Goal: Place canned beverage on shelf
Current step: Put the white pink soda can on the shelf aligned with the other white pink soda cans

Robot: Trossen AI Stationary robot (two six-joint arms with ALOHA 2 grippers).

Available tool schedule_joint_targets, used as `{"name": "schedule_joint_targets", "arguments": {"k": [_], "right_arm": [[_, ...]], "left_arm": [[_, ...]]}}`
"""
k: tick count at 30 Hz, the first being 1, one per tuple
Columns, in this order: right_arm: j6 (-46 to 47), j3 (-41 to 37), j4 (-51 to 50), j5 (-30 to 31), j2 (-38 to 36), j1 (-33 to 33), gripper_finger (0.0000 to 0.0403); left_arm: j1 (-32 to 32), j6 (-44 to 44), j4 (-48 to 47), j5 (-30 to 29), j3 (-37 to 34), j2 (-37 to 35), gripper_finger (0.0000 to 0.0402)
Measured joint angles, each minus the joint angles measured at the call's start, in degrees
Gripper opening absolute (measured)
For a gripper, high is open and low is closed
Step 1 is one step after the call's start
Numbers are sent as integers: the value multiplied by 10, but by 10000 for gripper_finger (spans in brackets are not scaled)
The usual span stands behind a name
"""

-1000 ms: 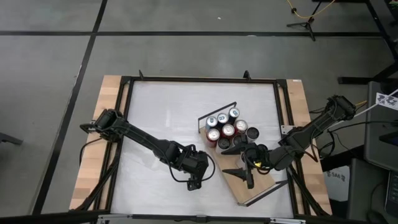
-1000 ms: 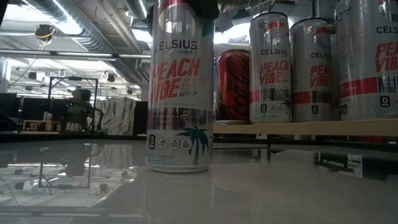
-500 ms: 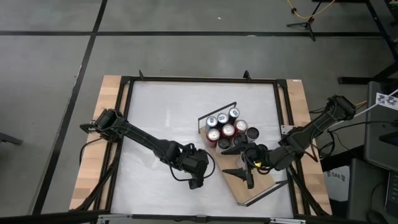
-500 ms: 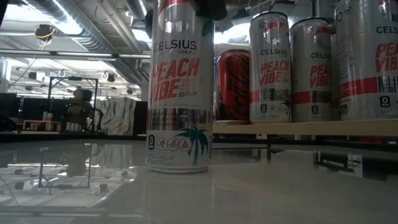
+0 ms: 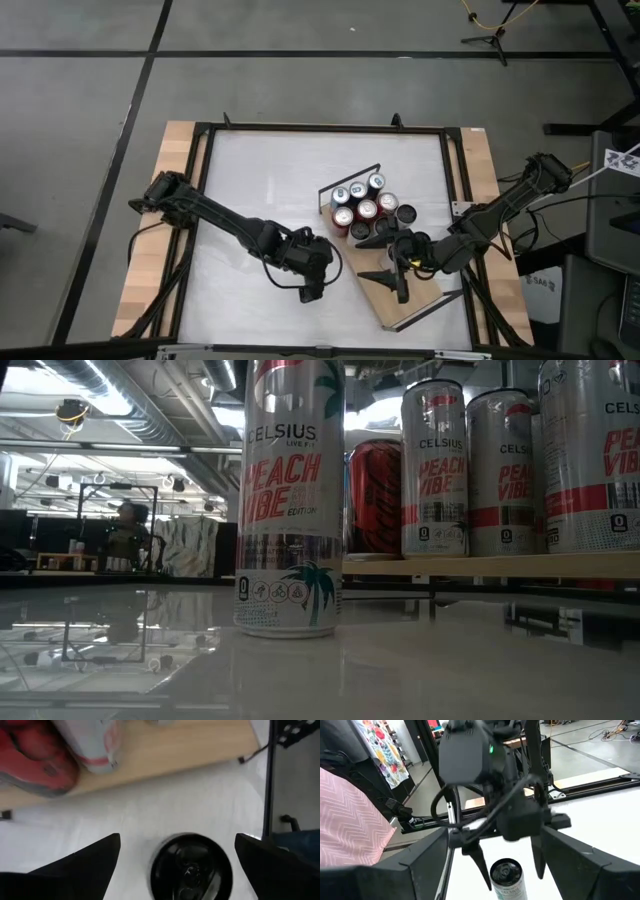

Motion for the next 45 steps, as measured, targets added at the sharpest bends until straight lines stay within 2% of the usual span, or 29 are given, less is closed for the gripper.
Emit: {"name": "schedule_joint_targets", "arguments": {"k": [7, 11, 16, 23, 26, 29, 38, 45], "right_arm": [[4, 2, 27, 0, 3, 0, 305], [2, 38, 1, 4, 27, 0, 305], [1, 150, -127, 16, 89, 0, 305], [43, 339, -327, 21, 203, -4, 305], [69, 398, -366, 17, 250, -10, 305], [93, 439, -378, 6, 289, -23, 305], [138, 466, -396, -82, 354, -66, 305], [135, 466, -417, -90, 378, -76, 305]], "left_arm": [[-5, 35, -3, -15, 0, -50, 386], [-8, 63, -12, -17, 0, -84, 386], [-13, 90, -70, -63, 0, -124, 386], [-32, 87, -187, -173, 0, -182, 386], [-43, 86, -218, -197, 0, -210, 386], [-55, 87, -237, -197, 0, -235, 386], [-91, 85, -253, -195, 0, -264, 386], [-116, 70, -252, -193, 0, -261, 386]]}}
